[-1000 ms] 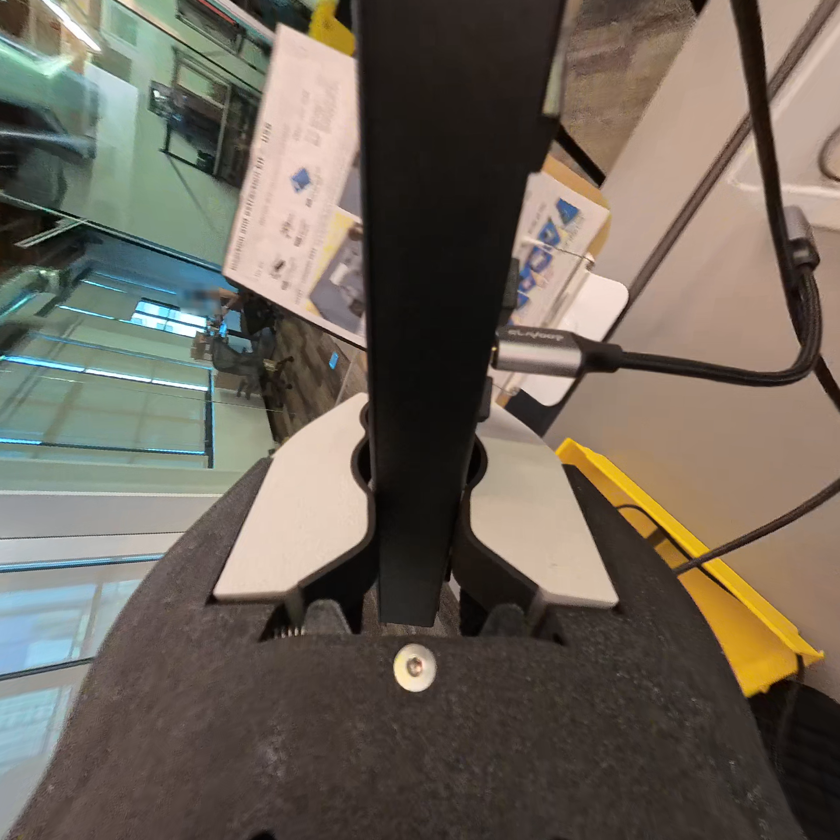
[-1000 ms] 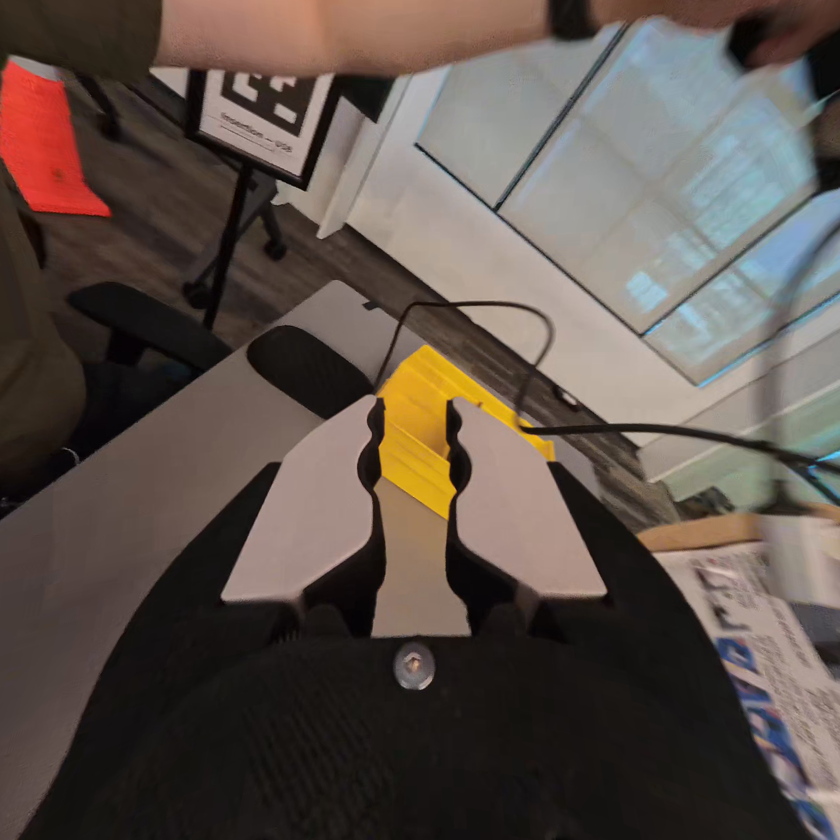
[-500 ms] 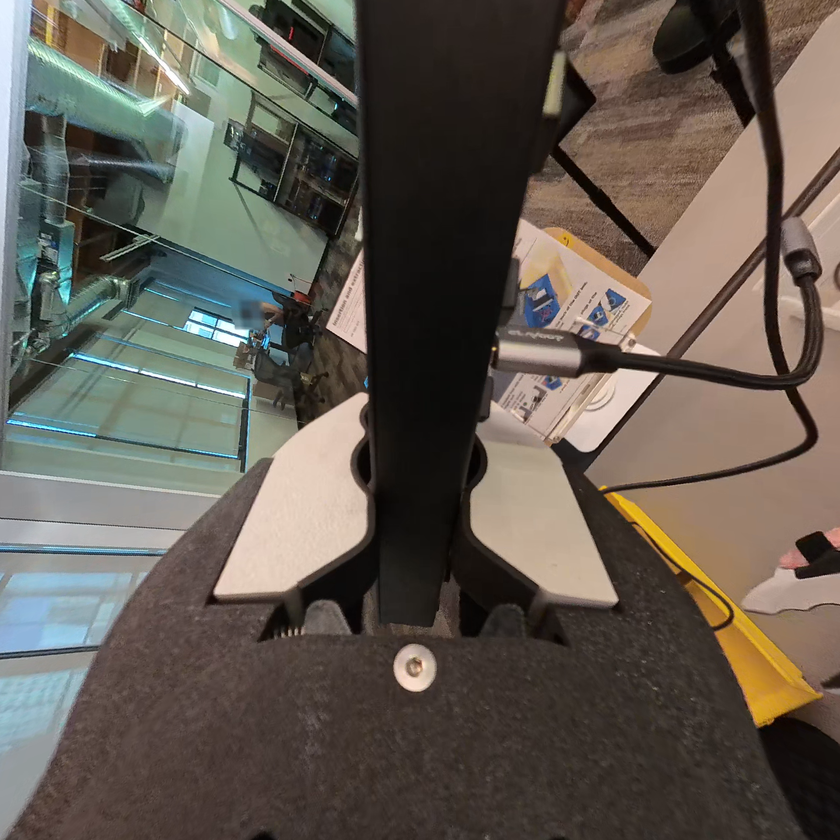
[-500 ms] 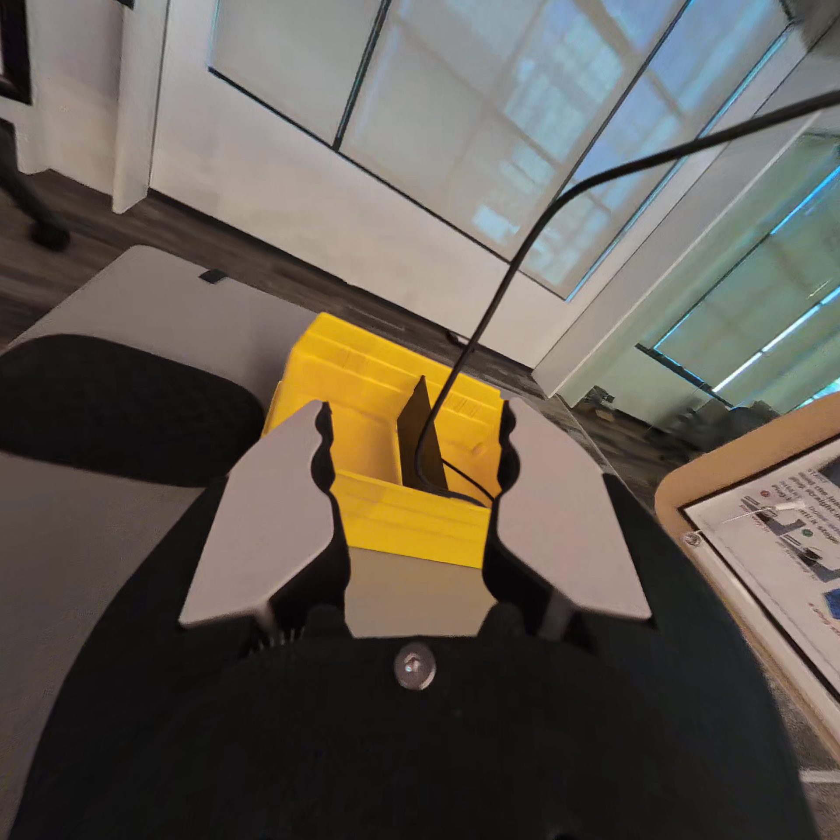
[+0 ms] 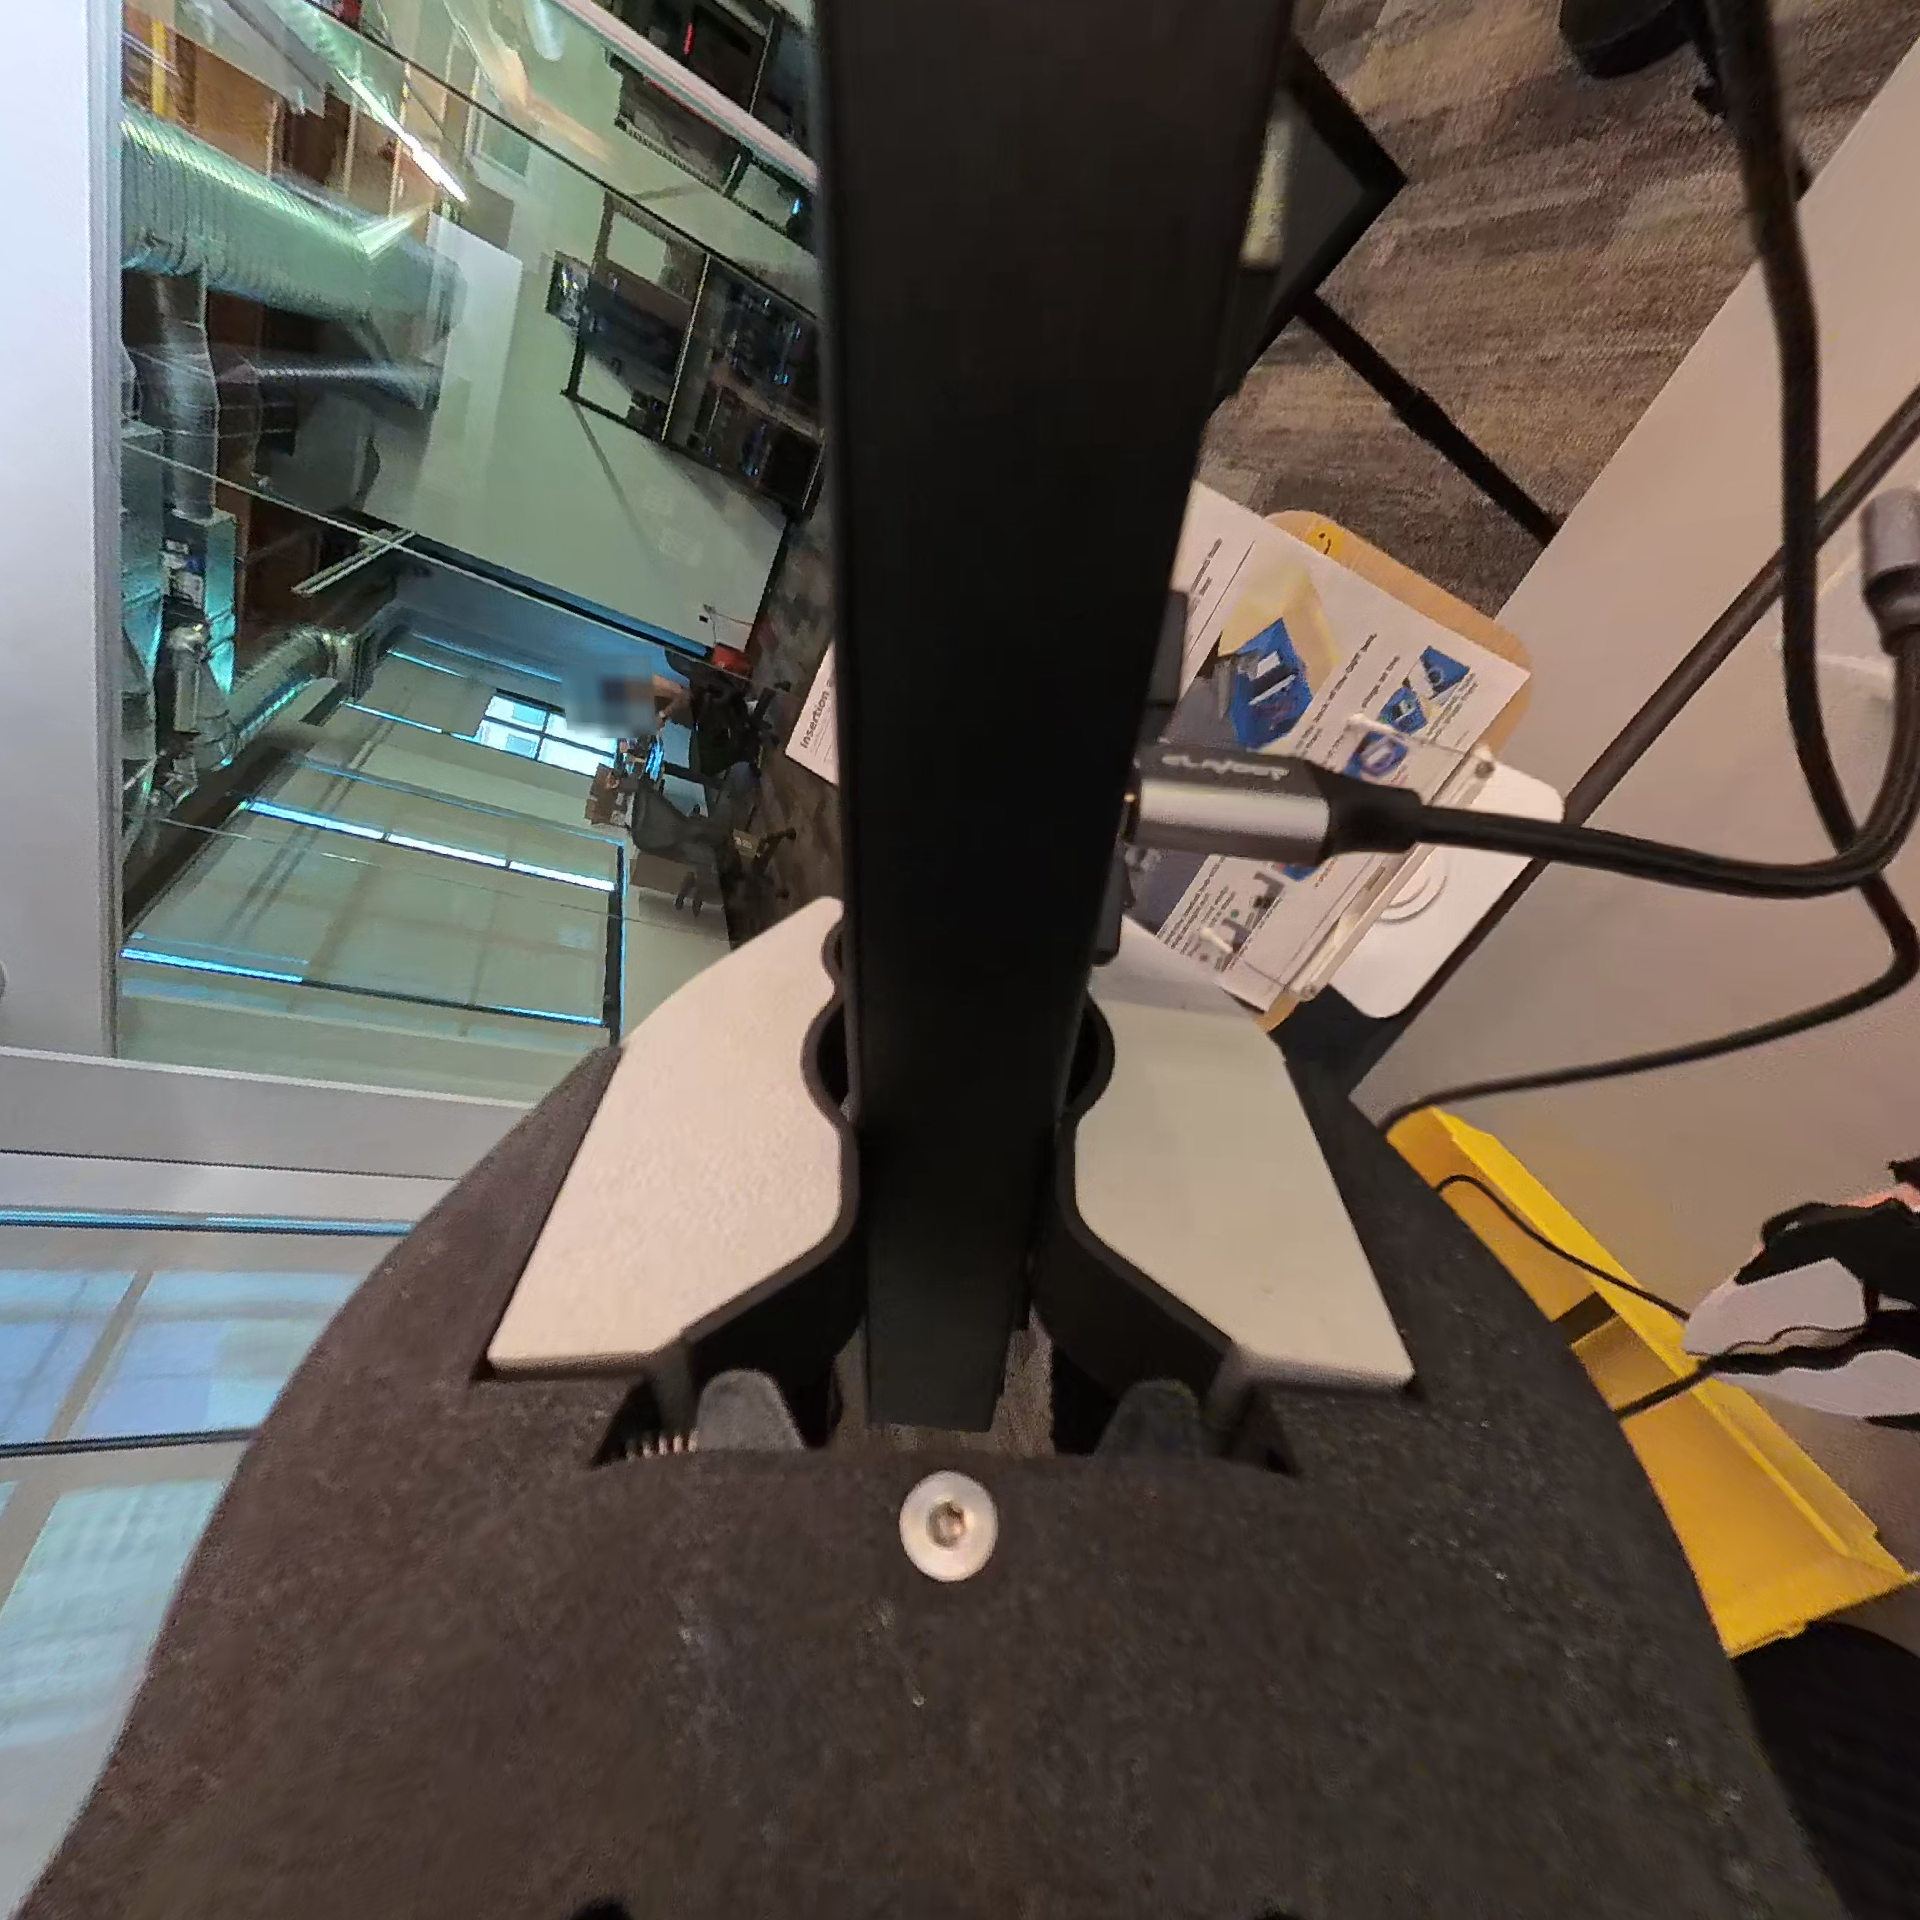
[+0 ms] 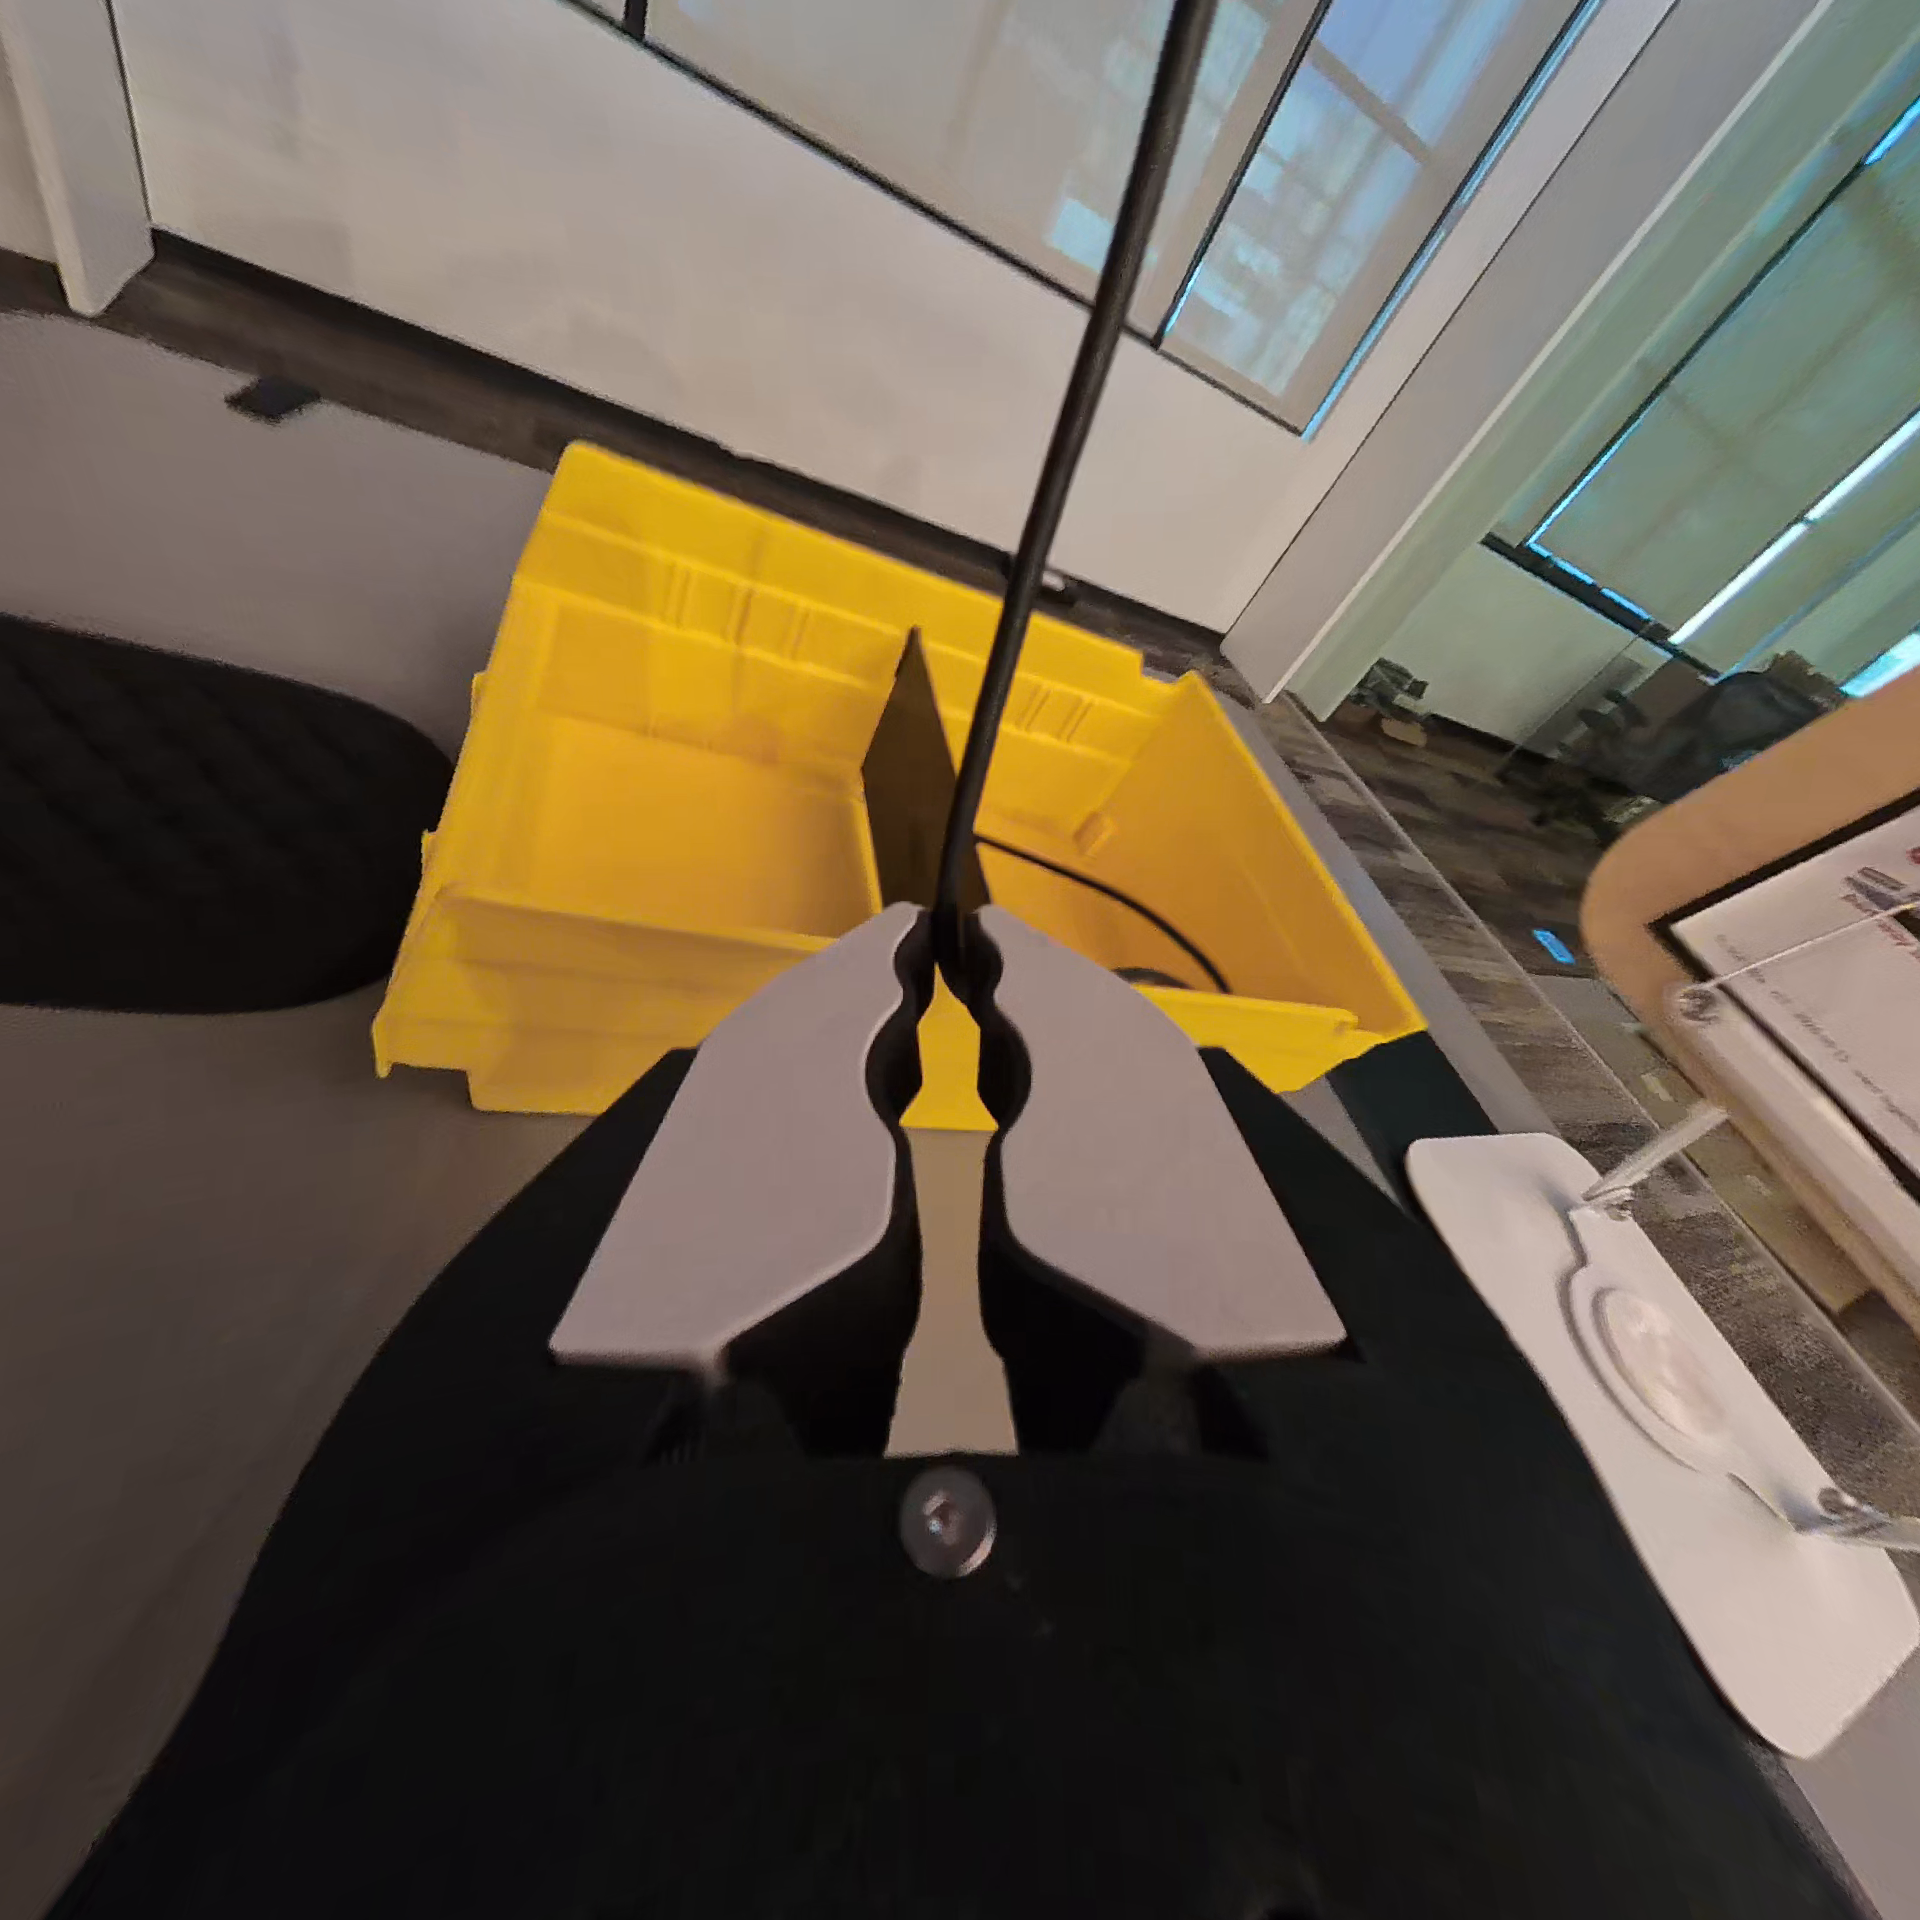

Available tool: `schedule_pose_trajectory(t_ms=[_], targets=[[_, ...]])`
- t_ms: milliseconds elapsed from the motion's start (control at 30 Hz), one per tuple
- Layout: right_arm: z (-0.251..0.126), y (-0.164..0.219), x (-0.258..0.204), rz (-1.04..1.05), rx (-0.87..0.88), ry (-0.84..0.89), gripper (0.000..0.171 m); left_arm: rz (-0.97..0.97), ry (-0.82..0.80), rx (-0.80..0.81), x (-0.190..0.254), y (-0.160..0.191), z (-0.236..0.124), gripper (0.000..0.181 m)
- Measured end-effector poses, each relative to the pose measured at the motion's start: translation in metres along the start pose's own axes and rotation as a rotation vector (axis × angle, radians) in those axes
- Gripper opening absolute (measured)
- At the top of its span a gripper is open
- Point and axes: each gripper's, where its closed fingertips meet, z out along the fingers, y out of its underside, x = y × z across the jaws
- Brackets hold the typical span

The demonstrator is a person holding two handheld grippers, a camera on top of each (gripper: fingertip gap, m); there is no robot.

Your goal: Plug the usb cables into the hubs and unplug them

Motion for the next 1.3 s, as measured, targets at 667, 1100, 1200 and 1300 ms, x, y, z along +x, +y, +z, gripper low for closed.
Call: schedule_pose_trajectory(t_ms=[667,1100,1200,1300], targets=[[-0.189,-0.126,0.100,0.085,0.203,0.108,0.005,-0.052,-0.056,-0.088,-0.022,0.045,-0.004,0.036],[-0.136,0.059,0.100,-0.122,-0.641,-0.019,0.005,-0.337,0.148,-0.020,0.019,0.095,0.042,0.035],[-0.134,0.089,0.089,-0.157,-0.747,-0.106,0.005,-0.441,0.251,0.066,0.045,0.106,0.058,0.036],[-0.136,0.105,0.085,-0.189,-0.827,-0.131,0.007,-0.556,0.352,0.166,0.074,0.121,0.075,0.036]])
